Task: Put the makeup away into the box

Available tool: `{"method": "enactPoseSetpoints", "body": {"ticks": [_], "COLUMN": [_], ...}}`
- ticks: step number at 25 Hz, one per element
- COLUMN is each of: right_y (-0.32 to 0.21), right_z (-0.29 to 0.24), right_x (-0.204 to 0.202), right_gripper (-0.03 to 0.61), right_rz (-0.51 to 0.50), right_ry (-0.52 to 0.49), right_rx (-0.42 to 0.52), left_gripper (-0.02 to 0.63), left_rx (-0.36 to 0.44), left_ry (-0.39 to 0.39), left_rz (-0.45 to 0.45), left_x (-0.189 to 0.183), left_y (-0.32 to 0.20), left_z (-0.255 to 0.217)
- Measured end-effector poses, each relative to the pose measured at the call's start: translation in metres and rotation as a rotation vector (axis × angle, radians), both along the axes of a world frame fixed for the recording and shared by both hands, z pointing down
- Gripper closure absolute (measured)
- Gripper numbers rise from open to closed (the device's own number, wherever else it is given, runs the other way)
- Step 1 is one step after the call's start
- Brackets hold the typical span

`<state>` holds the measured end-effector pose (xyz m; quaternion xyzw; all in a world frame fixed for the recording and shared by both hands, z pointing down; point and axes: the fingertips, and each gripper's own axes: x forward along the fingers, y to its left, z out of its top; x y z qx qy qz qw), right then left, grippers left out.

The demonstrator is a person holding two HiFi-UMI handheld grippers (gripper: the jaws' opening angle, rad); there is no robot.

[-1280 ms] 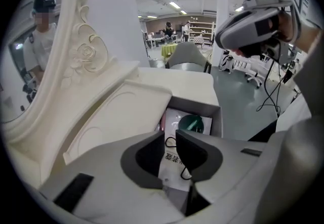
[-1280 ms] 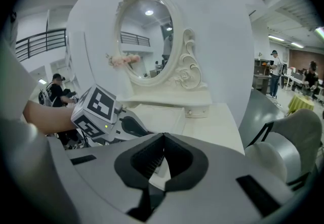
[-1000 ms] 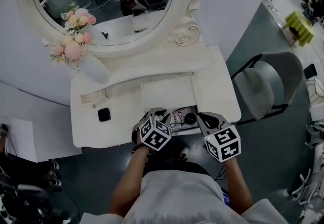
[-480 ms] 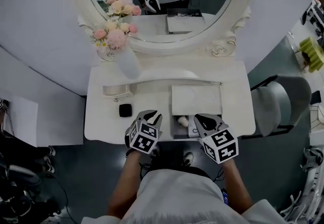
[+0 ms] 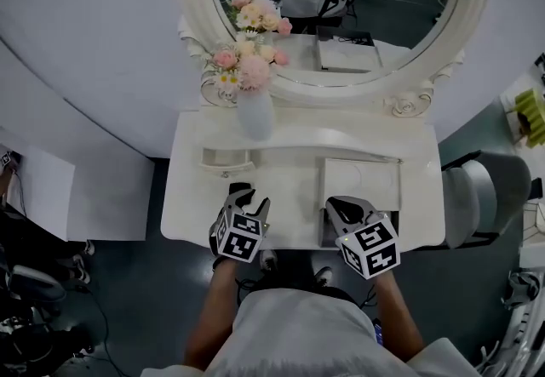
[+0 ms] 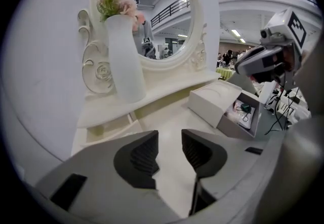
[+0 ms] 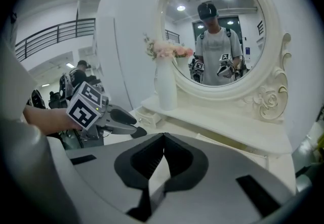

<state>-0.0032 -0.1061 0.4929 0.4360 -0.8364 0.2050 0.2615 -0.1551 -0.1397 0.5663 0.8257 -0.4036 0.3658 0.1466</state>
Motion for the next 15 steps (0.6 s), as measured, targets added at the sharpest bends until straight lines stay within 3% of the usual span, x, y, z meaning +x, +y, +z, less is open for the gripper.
{"method": "enactPoseSetpoints", "body": {"ticks": [9,15], "right_y": [-0.016,-0.020], "right_z": [0.009,0.017], "right_x": [-0.036,-0.041], "right_gripper": [0.577,0.577], "right_rz": [0.004,0.049], "right_ry": [0.017,0.036], "right_rx": [-0.029,-0.055], "left_gripper": [0.327,0.227], "left_rx": [-0.108,-0.182], "left_ry": [-0.035,-0.051], "left_rz": [-0.066,0.013], "left_x": [-0.053,-0.059], "left_y": [-0.019,-0.020], "left_z": [0.044,0.073]}}
